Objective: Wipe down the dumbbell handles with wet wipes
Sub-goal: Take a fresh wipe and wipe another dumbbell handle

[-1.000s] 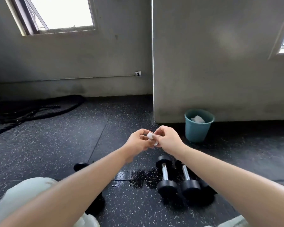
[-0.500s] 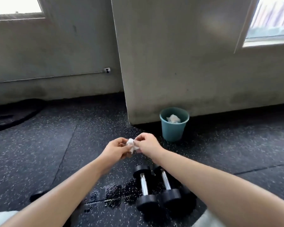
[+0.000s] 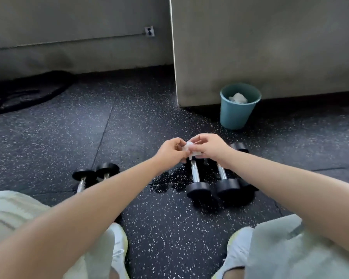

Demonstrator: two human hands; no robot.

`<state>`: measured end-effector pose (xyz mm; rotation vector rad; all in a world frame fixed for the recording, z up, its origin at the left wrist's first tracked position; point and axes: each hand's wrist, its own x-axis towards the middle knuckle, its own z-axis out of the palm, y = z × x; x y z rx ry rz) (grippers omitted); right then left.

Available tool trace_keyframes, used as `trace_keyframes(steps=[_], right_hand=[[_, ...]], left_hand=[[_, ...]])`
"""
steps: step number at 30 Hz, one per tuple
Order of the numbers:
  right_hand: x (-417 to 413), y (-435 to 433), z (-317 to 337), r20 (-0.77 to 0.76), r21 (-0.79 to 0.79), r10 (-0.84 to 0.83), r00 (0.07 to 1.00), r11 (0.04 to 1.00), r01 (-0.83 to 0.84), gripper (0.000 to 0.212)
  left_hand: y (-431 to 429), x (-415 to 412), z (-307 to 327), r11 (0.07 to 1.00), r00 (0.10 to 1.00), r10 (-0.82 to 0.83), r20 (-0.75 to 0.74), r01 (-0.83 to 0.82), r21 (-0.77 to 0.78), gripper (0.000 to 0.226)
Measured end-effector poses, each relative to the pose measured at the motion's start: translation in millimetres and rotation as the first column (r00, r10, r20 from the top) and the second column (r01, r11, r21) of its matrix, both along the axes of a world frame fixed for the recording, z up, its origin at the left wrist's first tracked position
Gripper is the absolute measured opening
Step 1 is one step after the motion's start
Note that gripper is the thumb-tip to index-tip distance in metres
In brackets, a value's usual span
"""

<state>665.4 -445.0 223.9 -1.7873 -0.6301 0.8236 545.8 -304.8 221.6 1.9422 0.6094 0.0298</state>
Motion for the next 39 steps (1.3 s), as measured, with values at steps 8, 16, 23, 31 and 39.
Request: trace_keyframes(steps=[8, 16, 23, 31, 39], right_hand=[[63.5, -76.6, -91.7, 0.424, -0.346, -0.116, 0.898, 0.895, 0.28, 0.007], [60.6, -3.4, -195.3, 0.35, -0.283, -0.214, 0.912, 0.904, 0.32, 0.021], [70.9, 58.4, -254.5, 0.459, -0.268, -0.145, 0.877, 0.918, 0.292, 0.016], [70.9, 78.3, -290.4, 0.619, -0.388, 0.105, 0.778, 0.903, 0.187, 0.02], [50.1, 68.1, -293.4, 0.676, -0.452, 0.187, 0.713, 0.869, 0.202, 0.018]], left_hand=[[-14.8, -3.1, -109.7, 0.93, 0.897, -0.164, -0.411, 0.28, 0.239, 0.055], [-10.5, 14.3, -192.9, 0.854, 0.873, -0.228, -0.431, 0.392, 0.342, 0.077], [-1.6, 28.0, -241.4, 0.86, 0.908, -0.201, -0.368, 0.344, 0.377, 0.048], [-3.4, 34.7, -256.3, 0.887, 0.948, -0.194, -0.253, 0.28, 0.367, 0.038], [-4.0, 36.8, -252.5, 0.912, 0.945, -0.178, -0.276, 0.263, 0.314, 0.035]])
